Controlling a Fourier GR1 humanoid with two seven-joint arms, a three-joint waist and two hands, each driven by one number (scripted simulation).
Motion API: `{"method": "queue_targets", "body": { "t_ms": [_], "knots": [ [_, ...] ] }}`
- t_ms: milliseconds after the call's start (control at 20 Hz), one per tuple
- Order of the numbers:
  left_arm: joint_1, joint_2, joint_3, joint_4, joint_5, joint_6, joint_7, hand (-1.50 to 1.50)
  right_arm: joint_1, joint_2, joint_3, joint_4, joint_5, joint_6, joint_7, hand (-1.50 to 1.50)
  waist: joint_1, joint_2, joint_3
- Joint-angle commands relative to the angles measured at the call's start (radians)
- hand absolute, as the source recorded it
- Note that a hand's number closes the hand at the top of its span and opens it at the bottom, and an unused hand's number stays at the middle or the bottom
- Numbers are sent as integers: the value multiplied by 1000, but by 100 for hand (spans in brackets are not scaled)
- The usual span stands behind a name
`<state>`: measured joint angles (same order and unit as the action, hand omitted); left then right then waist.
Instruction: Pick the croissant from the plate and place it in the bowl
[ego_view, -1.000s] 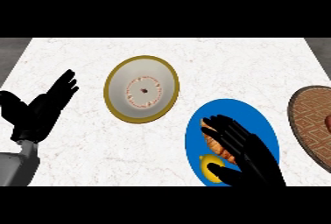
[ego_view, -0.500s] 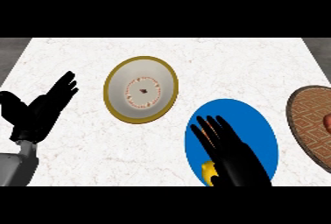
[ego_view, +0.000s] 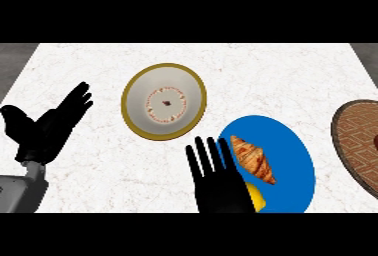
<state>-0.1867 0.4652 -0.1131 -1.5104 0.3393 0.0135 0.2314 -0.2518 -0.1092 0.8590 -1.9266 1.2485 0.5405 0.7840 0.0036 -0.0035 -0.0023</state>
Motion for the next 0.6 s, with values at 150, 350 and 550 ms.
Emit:
{"method": "queue_targets", "body": {
  "t_ms": [150,350,550],
  "knots": [
    [-21,-11,27,30,-26,-4,-6,0,-79,106,33,66,-27,227,224,-150,1,2,1],
    [-43,-24,39,12,-12,-17,24,0,-84,108,-40,128,-12,217,188,-150,-2,3,2],
    [-18,-52,42,52,-52,-31,-29,0,-39,98,-52,75,27,272,148,-150,-8,3,2]
  ]
}}
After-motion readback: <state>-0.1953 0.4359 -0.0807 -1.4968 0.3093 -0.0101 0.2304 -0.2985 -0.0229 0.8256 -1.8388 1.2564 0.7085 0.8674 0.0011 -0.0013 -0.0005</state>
